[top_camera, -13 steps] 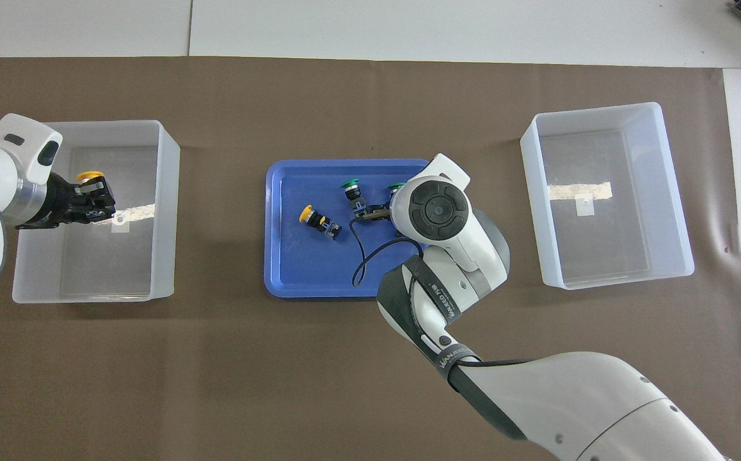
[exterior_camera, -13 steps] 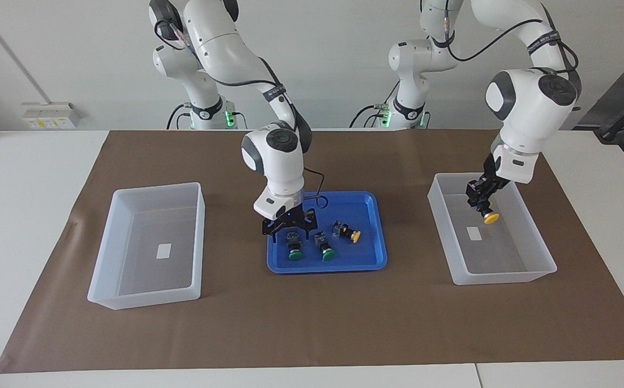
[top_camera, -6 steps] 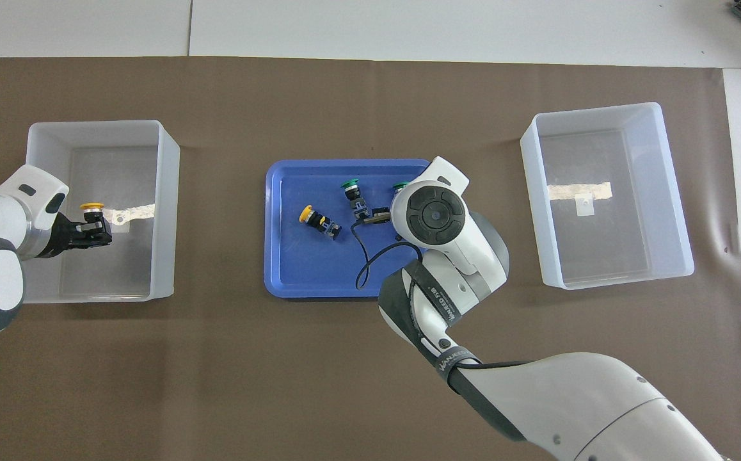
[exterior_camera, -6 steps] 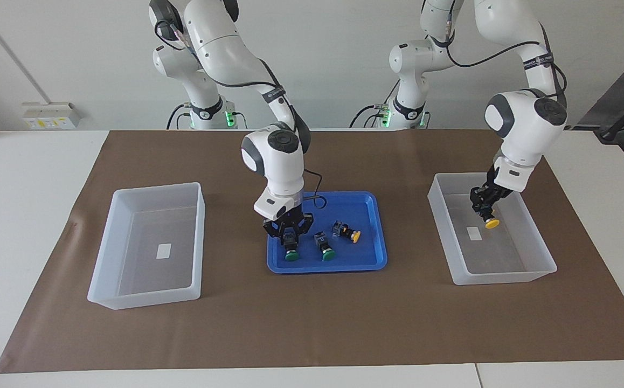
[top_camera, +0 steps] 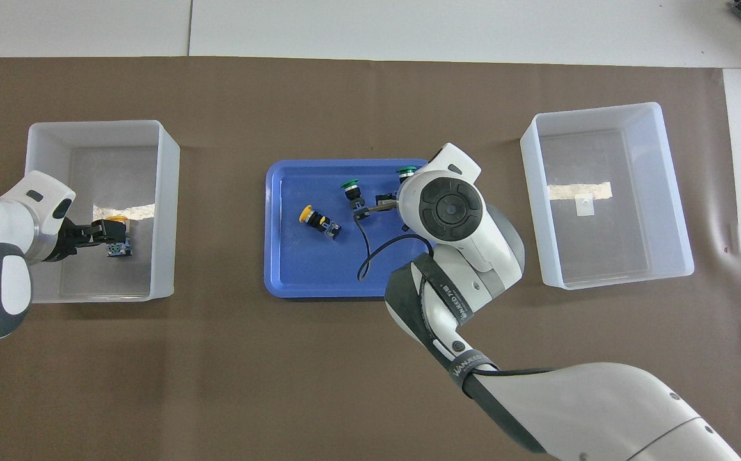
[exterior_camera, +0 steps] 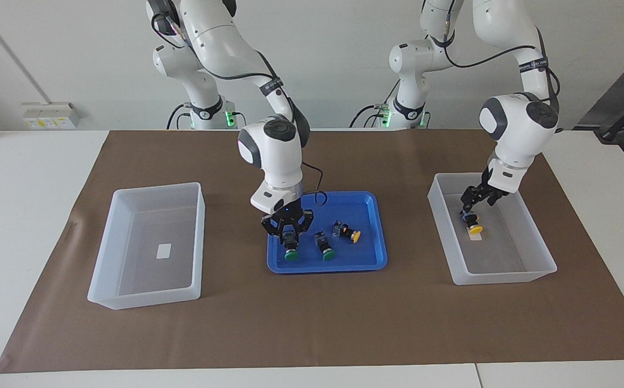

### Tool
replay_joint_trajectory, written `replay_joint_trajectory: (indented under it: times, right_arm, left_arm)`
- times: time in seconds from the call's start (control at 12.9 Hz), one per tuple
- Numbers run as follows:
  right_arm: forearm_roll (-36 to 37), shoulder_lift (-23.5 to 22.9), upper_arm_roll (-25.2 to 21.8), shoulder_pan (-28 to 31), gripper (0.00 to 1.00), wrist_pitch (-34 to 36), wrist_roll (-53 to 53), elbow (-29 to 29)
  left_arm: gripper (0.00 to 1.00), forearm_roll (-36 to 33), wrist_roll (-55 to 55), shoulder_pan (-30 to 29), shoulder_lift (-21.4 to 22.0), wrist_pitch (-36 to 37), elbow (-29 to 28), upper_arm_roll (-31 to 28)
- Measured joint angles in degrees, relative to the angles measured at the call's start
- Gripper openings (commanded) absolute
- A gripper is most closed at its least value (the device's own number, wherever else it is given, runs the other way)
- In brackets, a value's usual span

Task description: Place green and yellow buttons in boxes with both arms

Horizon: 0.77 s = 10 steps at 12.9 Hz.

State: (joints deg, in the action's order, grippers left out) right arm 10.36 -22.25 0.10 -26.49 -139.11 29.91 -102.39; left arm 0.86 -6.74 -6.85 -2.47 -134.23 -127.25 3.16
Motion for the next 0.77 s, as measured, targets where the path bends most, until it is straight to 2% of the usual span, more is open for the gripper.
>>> replay_joint_trajectory:
  times: [0.15,0.23,0.39,0.54,0.77]
  right_arm:
    - [0.0,4.5,-0.1,3.8,0.0,3.4,-1.2,-0.1]
    - [0.0,6.7,-0.1,6.0,0.0,5.6,-2.8,-0.2]
    - [0.0,10.3,-0.1,10.2,0.0,8.3,-7.1,-1.1]
    - [0.0,13.2,-0.1,14.2,0.0,9.4,-12.1,-3.7]
    - [-0.5,15.6,-0.2,20.4,0.0,9.4,-22.7,-7.7]
  left_arm:
    - [1.0,0.1,0.0,0.1,0.2,3.3,3.3,0.3]
    - [1.0,0.2,-0.7,0.6,0.2,6.9,6.8,0.5]
    - [1.0,0.4,-8.0,3.7,0.3,11.6,13.2,0.8]
    - [1.0,0.4,-18.9,9.4,0.0,11.0,15.3,1.1]
    - [1.0,0.4,-34.8,17.8,-1.8,5.6,15.0,1.5]
